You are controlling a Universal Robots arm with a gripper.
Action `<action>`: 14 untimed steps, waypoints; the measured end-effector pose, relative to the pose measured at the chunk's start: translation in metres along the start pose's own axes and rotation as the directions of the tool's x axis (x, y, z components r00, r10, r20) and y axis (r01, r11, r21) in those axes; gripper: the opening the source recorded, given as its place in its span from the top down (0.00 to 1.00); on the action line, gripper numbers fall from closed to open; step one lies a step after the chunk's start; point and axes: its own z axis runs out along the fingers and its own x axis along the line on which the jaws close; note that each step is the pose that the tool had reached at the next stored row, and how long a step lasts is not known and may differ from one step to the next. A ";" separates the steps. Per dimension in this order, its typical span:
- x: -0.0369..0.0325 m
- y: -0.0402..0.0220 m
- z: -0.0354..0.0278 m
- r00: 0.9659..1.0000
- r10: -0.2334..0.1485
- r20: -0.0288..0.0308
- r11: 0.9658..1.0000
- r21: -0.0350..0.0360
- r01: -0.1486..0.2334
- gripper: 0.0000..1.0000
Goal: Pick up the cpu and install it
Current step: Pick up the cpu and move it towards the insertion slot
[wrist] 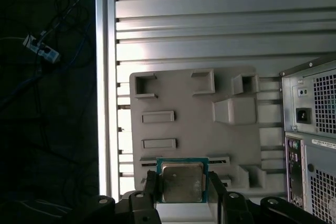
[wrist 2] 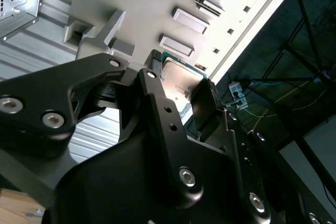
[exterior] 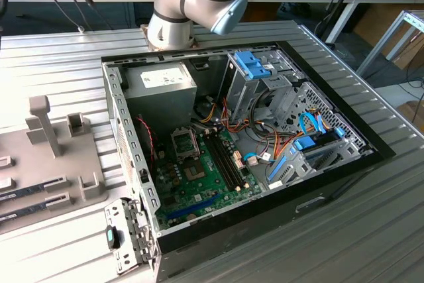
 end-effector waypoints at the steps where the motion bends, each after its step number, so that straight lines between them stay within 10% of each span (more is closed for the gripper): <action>1: -0.0037 0.0001 -0.0001 1.000 0.000 0.000 1.000 0.000 0.000 0.53; 14: -0.0317 0.0013 -0.0011 1.000 0.000 0.000 1.000 0.001 0.000 0.53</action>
